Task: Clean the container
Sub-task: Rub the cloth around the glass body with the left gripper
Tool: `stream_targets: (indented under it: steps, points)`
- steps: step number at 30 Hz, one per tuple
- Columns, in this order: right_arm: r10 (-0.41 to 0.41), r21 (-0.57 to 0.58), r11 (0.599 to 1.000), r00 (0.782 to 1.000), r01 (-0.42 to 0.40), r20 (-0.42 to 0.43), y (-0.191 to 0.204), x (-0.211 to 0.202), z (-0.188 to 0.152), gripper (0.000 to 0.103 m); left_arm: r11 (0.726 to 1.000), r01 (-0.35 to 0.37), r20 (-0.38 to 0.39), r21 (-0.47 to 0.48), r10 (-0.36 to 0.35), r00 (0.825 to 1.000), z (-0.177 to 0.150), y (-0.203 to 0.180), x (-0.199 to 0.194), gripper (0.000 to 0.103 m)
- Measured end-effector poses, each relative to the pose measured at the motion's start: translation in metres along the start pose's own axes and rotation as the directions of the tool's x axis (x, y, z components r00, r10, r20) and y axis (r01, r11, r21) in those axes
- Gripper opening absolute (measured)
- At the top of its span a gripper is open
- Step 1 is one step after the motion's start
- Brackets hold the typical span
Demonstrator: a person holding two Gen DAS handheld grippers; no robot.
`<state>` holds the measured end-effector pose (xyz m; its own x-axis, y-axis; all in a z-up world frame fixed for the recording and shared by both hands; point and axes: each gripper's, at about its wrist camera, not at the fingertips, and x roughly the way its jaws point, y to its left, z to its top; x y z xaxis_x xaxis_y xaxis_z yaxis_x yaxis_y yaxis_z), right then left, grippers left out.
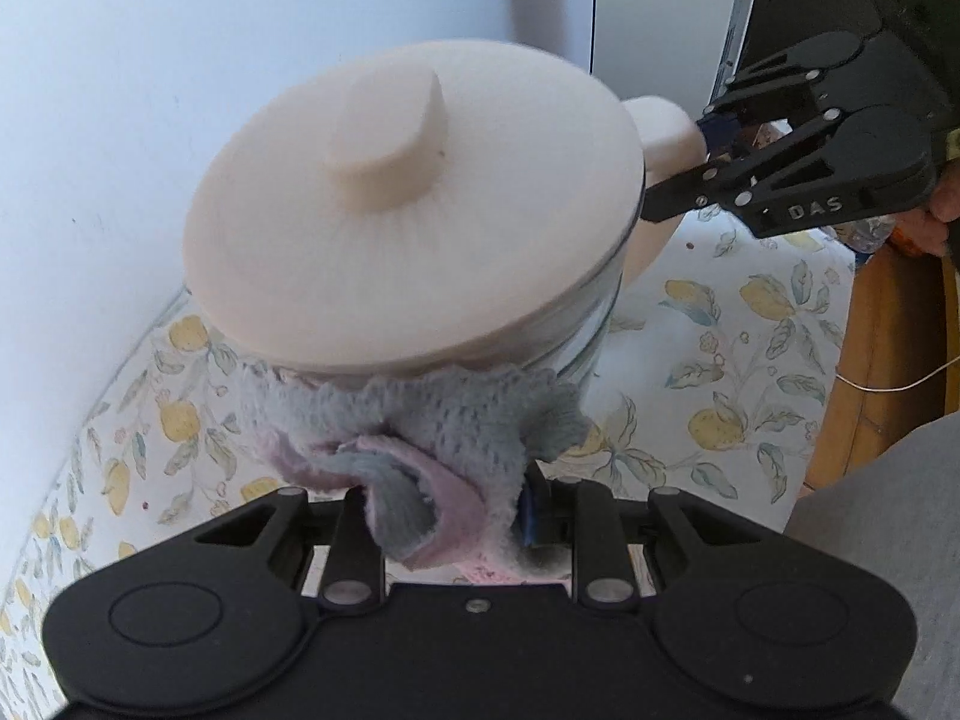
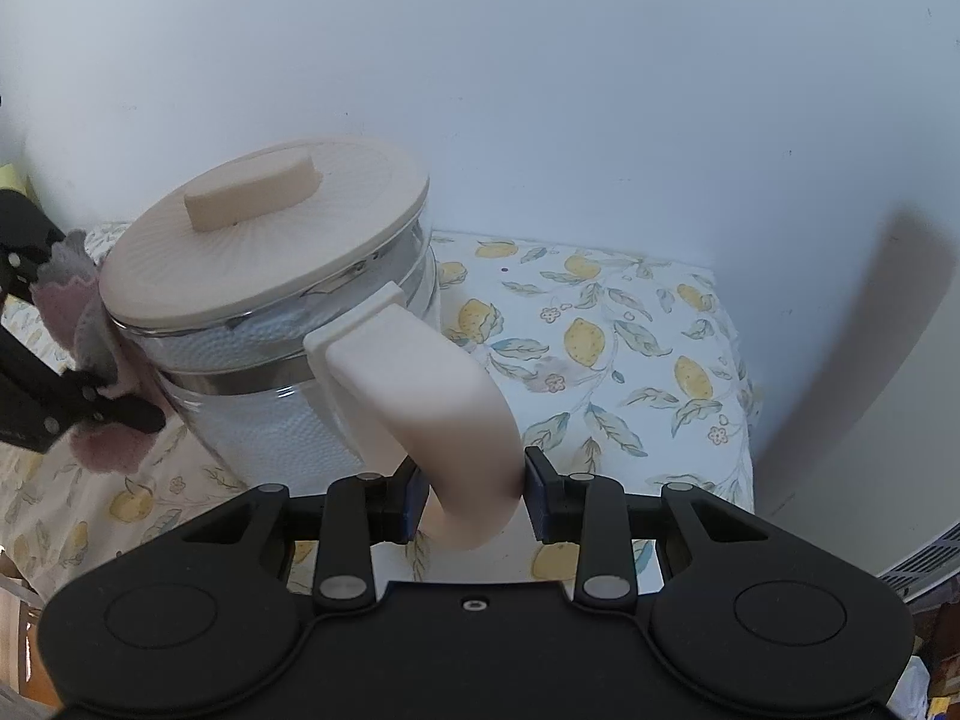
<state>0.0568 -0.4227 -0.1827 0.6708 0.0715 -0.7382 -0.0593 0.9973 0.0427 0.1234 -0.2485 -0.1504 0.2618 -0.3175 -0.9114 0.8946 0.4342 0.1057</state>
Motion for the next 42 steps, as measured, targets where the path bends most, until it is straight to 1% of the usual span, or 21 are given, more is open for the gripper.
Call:
stream_targets:
  steps: [5,9,13,17,20,23,26,28,32,34,36,42]
  points:
    - [0.004,-0.004,1.0,1.0,-0.004,-0.003,-0.001,-0.001,-0.001,0.038,0.999,0.001,-0.014,-0.036,-0.001,1.0,-0.002,-0.001,0.012,0.023]
    - [-0.001,0.011,1.0,1.0,0.002,-0.006,0.009,-0.005,-0.005,0.038,0.997,0.007,-0.008,-0.079,-0.007,1.0,-0.008,0.002,0.022,0.023]
    - [0.013,0.001,1.0,1.0,-0.013,-0.018,0.013,-0.008,-0.006,0.038,0.989,0.041,-0.004,-0.139,-0.042,0.999,-0.017,0.006,0.036,0.023]
    - [0.025,-0.006,1.0,0.999,-0.025,-0.033,0.018,-0.012,-0.007,0.038,0.981,0.057,-0.004,-0.186,-0.059,0.998,-0.024,0.009,0.05,0.023]
    - [0.028,-0.037,0.999,0.998,-0.03,-0.051,0.024,-0.015,-0.008,0.038,0.975,0.067,0.025,-0.214,-0.063,0.998,-0.031,0.011,0.055,0.023]
    - [0.032,-0.038,0.999,0.997,-0.035,-0.064,0.027,-0.018,-0.008,0.038,0.965,0.091,0.049,-0.247,-0.081,0.995,-0.035,0.015,0.058,0.024]
    - [0.028,-0.033,0.999,0.997,-0.03,-0.066,0.029,-0.019,-0.008,0.038,0.959,0.102,0.049,-0.263,-0.092,0.994,-0.035,0.018,0.058,0.024]
    - [0.025,-0.032,0.999,0.998,-0.027,-0.064,0.03,-0.019,-0.008,0.038,0.956,0.109,0.035,-0.273,-0.104,0.994,-0.032,0.021,0.055,0.024]
    - [0.042,-0.025,0.999,0.998,-0.043,-0.057,0.03,-0.021,-0.006,0.038,0.962,0.09,0.011,-0.259,-0.091,0.996,-0.027,0.022,0.044,0.024]
    - [0.047,-0.045,0.998,0.998,-0.049,-0.045,0.033,-0.019,-0.005,0.038,0.972,0.073,0.02,-0.223,-0.07,0.997,-0.024,0.019,0.031,0.024]
    - [0.051,-0.06,0.997,0.998,-0.053,-0.034,0.036,-0.017,-0.004,0.038,0.975,0.061,0.036,-0.214,-0.055,0.998,-0.022,0.02,0.018,0.024]
    - [0.116,-0.025,0.993,0.993,-0.116,-0.017,0.043,-0.02,-0.005,0.038,0.979,0.034,0.069,-0.202,-0.021,0.997,-0.016,0.021,-0.015,0.024]
